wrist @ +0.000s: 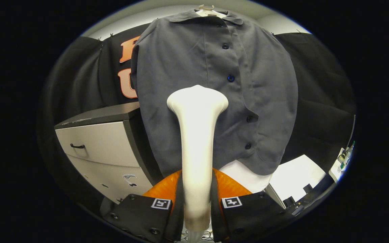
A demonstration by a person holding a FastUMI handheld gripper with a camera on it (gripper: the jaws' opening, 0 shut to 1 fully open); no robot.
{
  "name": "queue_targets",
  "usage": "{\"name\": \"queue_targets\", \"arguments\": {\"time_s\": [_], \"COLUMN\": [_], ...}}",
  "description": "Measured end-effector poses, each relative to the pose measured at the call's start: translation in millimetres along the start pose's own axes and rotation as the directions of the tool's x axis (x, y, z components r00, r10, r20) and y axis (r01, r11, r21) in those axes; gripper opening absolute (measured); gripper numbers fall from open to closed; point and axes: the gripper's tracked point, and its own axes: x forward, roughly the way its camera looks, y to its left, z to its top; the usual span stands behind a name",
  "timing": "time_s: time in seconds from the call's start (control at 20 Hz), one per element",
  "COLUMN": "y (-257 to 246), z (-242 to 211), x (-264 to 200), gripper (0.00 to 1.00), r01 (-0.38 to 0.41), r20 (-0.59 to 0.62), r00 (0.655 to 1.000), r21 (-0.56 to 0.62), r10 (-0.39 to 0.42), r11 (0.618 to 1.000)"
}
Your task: Iron the clothes twice with a garment steamer, once on the left side and once on the right side.
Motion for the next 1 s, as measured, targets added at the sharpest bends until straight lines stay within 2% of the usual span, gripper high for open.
{"name": "queue_targets", "arguments": {"time_s": [0.3,0.65,1.0], "y": [-2,-3,4], "z": [-3,10,71], "x": [-5,-37,-86], "gripper": [0.41,0.41,0.41], "r01": [0.003,-0.008,-0.059], "r20": [-0.006,0.046,0.166], "r00": [1.0,0.999,0.984], "r21": [-0.003,-0.019,-0.026], "r10": [-0.003,0.009,0.063], "r11": [1.0,1.0,0.998]}}
